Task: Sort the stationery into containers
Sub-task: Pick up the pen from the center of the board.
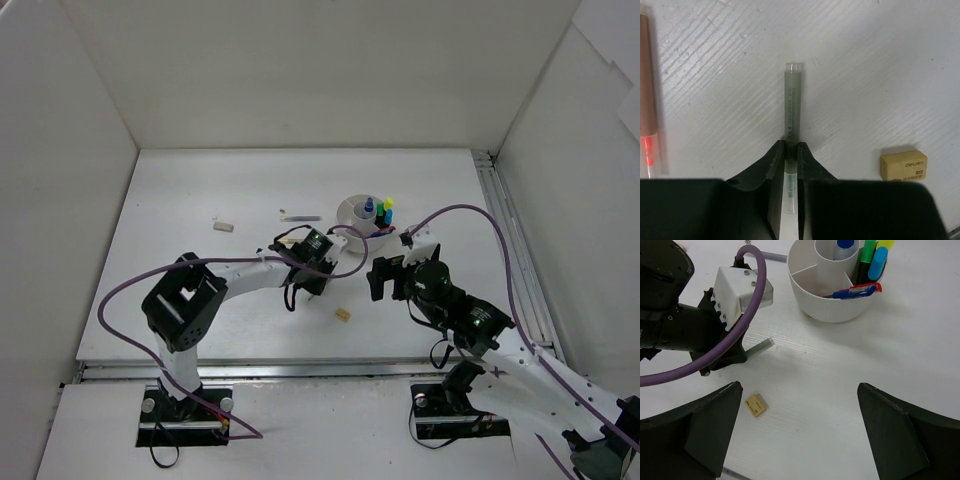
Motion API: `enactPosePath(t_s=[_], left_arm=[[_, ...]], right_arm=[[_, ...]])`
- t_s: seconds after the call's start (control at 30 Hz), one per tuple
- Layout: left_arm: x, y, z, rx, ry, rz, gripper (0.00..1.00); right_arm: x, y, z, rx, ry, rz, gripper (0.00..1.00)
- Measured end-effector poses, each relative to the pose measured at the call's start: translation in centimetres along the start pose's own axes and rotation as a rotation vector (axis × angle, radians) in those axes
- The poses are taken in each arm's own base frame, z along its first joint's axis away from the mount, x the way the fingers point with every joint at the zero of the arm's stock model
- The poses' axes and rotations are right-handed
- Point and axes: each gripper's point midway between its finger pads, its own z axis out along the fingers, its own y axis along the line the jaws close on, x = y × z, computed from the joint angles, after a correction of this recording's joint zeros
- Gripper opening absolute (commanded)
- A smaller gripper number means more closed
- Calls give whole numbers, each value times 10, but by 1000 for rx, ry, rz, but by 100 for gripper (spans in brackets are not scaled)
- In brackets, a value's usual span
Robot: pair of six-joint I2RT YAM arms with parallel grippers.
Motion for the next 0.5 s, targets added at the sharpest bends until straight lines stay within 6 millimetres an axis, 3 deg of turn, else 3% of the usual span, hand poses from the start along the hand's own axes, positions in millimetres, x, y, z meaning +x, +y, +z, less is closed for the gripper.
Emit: enactPosePath(t_s=[0.2,0.37,0.5], left_arm=[[0,2,-13,-35,28,-69,0],[-32,1,-43,-86,-27,-208,0],[-63,13,-86,-200,-145,-438,0]], right_arm=[[3,5,-1,-43,13,-50,98],[10,17,1,-98,36,-136,98],[14,33,7,-133,40,-165,98]])
